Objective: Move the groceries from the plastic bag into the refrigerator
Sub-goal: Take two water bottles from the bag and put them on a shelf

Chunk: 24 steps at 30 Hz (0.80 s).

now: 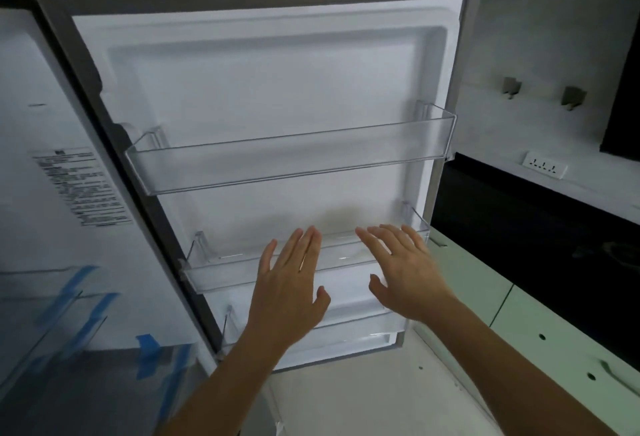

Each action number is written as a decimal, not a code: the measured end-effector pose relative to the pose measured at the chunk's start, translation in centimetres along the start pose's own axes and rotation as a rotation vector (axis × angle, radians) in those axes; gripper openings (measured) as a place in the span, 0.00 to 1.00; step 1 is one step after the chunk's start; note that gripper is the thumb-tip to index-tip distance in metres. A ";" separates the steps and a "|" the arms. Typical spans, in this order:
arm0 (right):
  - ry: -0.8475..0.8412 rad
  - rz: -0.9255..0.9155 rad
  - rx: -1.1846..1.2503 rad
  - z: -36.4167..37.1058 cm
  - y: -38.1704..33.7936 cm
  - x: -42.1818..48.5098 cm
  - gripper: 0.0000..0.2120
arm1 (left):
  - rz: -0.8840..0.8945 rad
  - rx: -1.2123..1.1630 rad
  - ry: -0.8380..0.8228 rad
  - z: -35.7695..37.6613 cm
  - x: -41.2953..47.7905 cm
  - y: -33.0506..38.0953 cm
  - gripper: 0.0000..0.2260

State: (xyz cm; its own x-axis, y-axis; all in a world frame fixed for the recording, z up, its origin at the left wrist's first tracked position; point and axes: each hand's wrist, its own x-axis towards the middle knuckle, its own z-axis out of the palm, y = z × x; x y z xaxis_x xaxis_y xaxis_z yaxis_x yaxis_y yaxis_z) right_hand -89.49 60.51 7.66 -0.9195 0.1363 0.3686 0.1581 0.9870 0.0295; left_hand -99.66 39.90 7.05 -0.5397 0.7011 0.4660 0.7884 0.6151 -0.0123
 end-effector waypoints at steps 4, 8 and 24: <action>-0.025 -0.044 0.023 0.3 1.7 2.1 0.38 | -0.040 0.001 -0.020 0.6 1.5 0.2 0.39; -0.034 -0.062 0.015 0.5 2.6 3.2 0.38 | -0.063 0.002 -0.030 0.9 2.3 0.3 0.39; 0.104 0.337 -0.007 -2.2 3.0 -7.0 0.32 | 0.135 -0.237 0.092 1.1 2.4 7.2 0.29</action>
State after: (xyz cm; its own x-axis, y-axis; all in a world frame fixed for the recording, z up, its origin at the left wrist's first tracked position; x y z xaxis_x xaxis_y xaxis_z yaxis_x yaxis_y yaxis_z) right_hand -81.81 62.30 7.26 -0.7735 0.4448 0.4514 0.4496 0.8872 -0.1039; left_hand -95.60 46.37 7.14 -0.4049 0.7286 0.5525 0.9041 0.4093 0.1228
